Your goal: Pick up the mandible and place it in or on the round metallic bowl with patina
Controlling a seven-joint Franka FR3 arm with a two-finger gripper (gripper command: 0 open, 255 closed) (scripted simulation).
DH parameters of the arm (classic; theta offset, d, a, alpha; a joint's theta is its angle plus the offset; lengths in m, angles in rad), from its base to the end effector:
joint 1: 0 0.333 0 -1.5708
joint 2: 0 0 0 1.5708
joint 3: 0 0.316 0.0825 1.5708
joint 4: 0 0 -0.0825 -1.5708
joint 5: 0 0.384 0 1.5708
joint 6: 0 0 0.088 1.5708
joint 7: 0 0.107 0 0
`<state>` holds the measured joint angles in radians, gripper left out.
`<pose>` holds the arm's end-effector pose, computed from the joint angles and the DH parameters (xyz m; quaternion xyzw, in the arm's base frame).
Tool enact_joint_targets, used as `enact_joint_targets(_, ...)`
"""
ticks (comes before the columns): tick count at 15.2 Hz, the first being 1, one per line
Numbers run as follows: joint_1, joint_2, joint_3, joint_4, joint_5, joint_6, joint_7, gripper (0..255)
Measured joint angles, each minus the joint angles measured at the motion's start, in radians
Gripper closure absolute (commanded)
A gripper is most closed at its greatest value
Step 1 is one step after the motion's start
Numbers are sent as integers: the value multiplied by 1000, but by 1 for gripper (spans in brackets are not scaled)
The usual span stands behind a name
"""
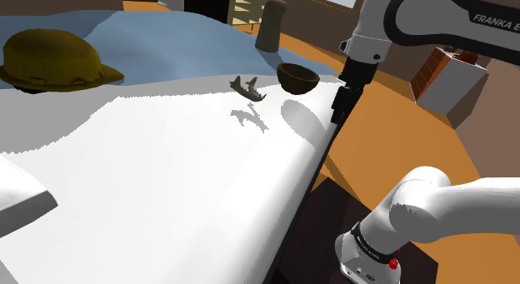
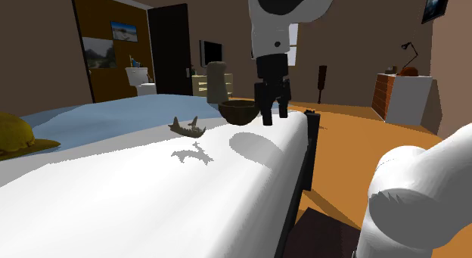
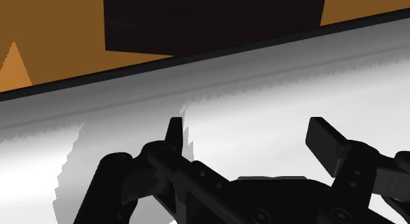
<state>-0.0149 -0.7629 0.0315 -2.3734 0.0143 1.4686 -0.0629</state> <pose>0.3002 0.0091 0.5671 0.9969 0.0347 -0.0711 0.0018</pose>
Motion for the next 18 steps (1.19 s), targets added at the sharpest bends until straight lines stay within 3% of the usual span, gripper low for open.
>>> enact_joint_targets(3, 0, 47, 2, 21, 1, 28, 1, 0)
enact_joint_targets(8, 1, 228, 10, 125, 7, 117, 8, 0)
enact_joint_targets(18, -3, 604, 16, 418, 3, 224, 9, 0)
